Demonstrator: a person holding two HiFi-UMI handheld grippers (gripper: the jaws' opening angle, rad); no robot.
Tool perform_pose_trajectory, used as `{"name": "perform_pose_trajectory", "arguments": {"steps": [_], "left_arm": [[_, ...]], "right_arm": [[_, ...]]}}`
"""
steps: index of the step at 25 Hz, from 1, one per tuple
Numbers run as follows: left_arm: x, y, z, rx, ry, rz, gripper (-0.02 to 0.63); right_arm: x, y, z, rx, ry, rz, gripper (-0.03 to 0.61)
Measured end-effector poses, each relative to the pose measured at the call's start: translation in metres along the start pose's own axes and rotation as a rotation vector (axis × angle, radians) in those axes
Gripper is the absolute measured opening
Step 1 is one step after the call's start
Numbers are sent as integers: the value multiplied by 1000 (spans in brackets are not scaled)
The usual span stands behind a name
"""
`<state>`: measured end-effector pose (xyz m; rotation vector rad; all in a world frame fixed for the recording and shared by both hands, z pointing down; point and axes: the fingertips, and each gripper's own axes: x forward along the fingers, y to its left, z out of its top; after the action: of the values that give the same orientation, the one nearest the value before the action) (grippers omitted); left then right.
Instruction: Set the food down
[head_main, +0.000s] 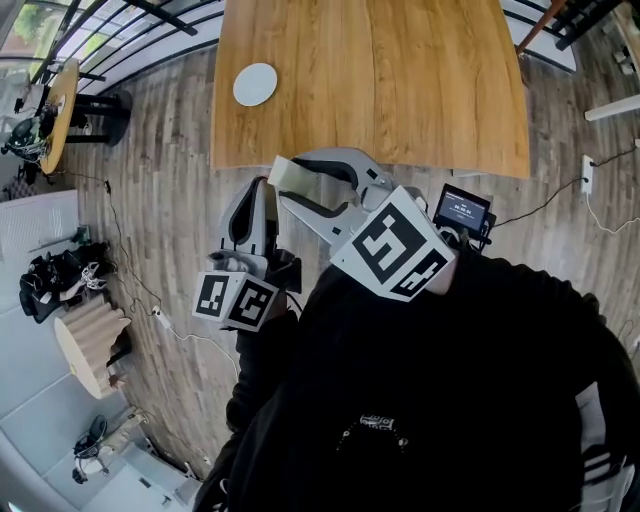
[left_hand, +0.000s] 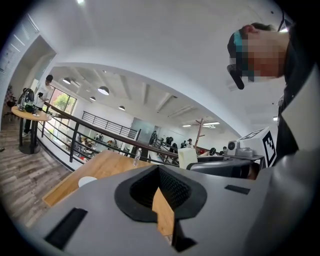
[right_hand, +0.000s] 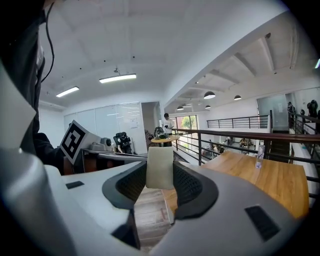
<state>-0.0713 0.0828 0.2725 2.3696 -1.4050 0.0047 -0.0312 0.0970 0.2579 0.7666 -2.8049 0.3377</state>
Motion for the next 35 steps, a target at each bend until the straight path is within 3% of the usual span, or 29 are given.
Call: {"name": "perform_pose_trajectory", "arguments": {"steps": [16,35], "left_arm": [[64,14,13,26,24,-48,-2],[161,116,72,35,64,-171,-3]], "right_arm": [[15,-58,3,36,-10,-34,173],[123,-139,51,46,16,-170,173]]}}
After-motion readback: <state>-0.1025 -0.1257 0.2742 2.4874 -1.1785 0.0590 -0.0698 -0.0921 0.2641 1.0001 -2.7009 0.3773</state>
